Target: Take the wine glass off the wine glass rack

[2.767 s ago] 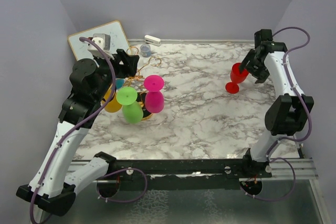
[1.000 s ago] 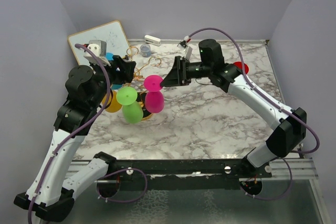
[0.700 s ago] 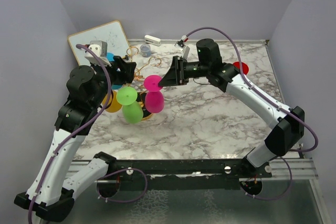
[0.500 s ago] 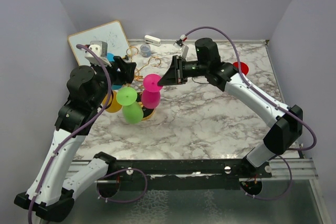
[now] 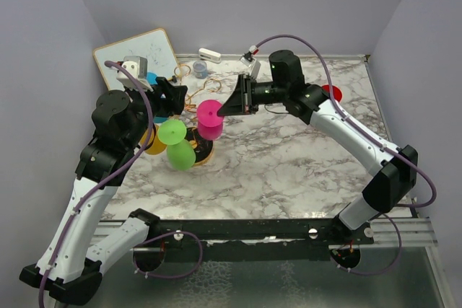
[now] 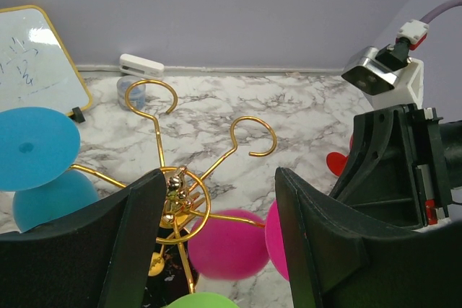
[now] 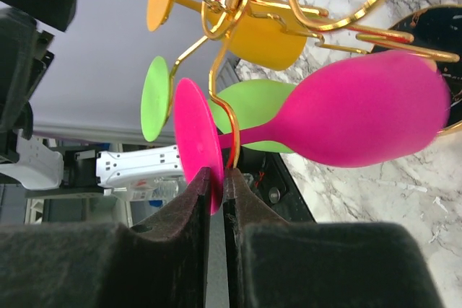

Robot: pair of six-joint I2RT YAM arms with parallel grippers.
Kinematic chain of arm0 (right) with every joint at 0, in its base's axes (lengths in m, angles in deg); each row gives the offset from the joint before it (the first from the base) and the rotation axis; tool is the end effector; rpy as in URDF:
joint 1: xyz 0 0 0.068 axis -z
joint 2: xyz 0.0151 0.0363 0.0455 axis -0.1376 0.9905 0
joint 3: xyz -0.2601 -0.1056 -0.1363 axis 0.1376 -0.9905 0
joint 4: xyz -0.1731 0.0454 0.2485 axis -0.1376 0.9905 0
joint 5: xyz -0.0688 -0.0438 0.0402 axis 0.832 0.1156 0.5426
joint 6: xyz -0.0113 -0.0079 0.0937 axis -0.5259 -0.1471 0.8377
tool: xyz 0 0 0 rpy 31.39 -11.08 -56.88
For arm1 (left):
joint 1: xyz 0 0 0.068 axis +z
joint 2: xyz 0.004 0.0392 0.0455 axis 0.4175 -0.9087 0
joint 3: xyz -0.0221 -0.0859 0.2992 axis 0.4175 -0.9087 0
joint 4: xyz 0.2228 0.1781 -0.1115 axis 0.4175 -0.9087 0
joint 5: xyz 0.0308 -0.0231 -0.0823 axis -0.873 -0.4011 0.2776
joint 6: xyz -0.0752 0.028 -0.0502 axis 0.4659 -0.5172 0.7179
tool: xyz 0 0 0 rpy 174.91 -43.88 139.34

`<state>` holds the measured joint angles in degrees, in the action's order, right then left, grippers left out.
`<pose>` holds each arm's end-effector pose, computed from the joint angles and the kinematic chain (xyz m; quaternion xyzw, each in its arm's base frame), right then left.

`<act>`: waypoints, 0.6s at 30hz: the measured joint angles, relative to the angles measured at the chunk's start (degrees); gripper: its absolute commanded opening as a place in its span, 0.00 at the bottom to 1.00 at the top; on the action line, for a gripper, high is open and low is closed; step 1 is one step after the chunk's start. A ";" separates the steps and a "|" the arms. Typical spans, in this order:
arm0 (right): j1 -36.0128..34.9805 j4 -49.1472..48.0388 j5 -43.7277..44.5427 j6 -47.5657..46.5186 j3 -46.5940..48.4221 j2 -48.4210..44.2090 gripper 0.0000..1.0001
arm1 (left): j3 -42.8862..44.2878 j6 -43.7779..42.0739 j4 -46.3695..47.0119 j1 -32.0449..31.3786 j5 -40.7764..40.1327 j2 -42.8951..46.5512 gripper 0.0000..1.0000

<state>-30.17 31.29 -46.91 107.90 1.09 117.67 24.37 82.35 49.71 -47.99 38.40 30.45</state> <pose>0.3152 0.3206 0.3965 -0.1479 0.7959 0.5616 0.1709 0.2133 -0.0866 0.5007 -0.0060 0.7168 -0.2448 0.6529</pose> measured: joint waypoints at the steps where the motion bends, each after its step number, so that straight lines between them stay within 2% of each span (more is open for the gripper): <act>1: 0.00 0.37 0.07 0.00 0.39 0.00 0.06 | 0.00 0.04 0.00 0.00 0.00 0.00 0.64; 18: -0.20 1.27 2.23 -0.02 3.45 -0.59 0.01 | 0.00 0.28 0.00 0.00 0.02 0.00 0.64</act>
<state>-30.37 32.56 -44.68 107.88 4.54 117.08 24.37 82.63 49.71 -47.99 38.42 30.45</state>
